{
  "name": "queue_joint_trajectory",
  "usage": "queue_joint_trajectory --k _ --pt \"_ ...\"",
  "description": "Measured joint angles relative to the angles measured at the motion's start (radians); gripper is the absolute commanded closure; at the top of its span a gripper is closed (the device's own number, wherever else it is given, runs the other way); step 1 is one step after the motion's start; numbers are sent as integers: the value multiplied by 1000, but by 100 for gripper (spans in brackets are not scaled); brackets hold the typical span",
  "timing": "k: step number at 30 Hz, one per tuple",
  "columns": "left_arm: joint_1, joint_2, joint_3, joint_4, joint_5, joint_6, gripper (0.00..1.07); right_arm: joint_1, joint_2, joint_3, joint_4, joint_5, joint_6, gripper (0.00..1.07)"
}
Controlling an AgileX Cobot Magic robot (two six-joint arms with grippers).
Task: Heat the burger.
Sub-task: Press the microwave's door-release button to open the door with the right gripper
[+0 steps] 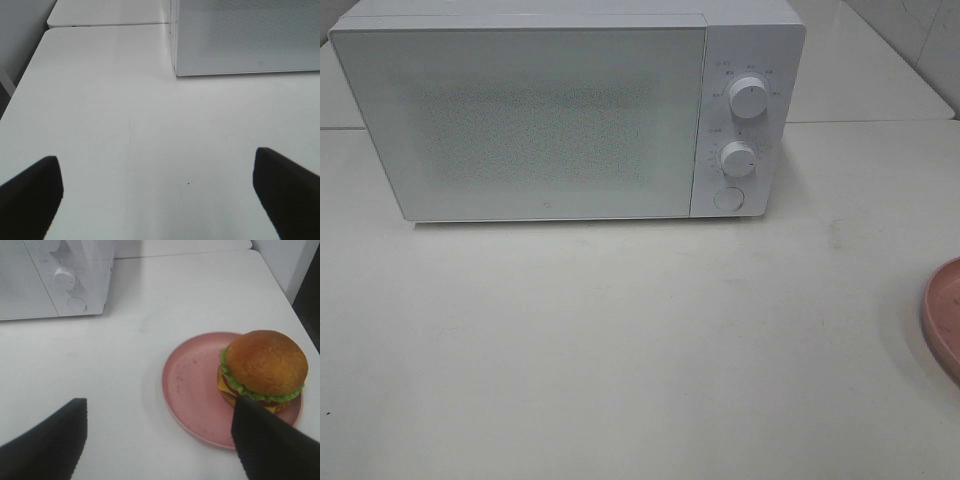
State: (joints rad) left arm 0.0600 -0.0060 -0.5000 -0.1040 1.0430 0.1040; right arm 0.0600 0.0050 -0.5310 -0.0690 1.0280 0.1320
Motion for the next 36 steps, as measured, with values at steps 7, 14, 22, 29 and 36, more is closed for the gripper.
queue_joint_trajectory --k 7,14,22,29,36 --pt "0 0 0 0 0 0 9 0 101 -9 1 -59 0 31" --pt "0 0 0 0 0 0 9 0 244 -9 1 -179 0 31" --pt "0 0 0 0 0 0 9 0 376 -9 1 -302 0 31" --pt "0 0 0 0 0 0 9 0 530 -9 1 -410 0 31" --pt "0 0 0 0 0 0 9 0 649 -9 1 -477 0 31"
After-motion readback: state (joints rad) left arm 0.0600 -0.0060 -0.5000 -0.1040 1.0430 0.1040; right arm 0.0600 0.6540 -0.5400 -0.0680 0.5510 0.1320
